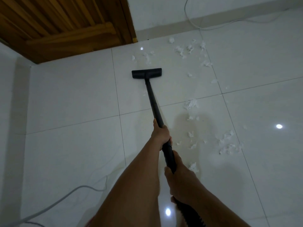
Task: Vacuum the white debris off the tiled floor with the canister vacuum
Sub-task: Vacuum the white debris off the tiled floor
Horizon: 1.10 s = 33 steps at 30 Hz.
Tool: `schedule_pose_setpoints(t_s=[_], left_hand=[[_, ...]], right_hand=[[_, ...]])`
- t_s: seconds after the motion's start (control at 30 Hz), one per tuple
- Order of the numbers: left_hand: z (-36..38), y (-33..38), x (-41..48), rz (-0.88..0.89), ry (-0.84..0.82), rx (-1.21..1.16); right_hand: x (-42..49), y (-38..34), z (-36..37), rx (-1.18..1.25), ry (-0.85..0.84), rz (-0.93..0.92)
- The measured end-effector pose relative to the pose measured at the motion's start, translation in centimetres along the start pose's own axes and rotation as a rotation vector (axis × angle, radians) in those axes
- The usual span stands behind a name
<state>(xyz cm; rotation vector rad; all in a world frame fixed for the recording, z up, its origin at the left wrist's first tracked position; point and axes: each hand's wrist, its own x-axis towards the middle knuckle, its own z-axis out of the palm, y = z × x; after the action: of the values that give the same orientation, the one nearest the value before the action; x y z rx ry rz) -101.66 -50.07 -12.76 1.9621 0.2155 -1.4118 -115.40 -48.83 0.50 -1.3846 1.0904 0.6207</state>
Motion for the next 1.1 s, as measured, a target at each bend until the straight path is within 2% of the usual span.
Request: schedule_pose_setpoints(t_s=[0.63,1.1], left_hand=[[-7.2,14.4,8.8,0.004,0.015,-0.004],[-10.1,20.8,12.4,-0.01,0.023,-0.018]], right_hand=[[10.4,-14.0,-3.2,-0.057,0.056,0.024],[14.8,-20.0,-5.2,0.1,0.014,0.023]])
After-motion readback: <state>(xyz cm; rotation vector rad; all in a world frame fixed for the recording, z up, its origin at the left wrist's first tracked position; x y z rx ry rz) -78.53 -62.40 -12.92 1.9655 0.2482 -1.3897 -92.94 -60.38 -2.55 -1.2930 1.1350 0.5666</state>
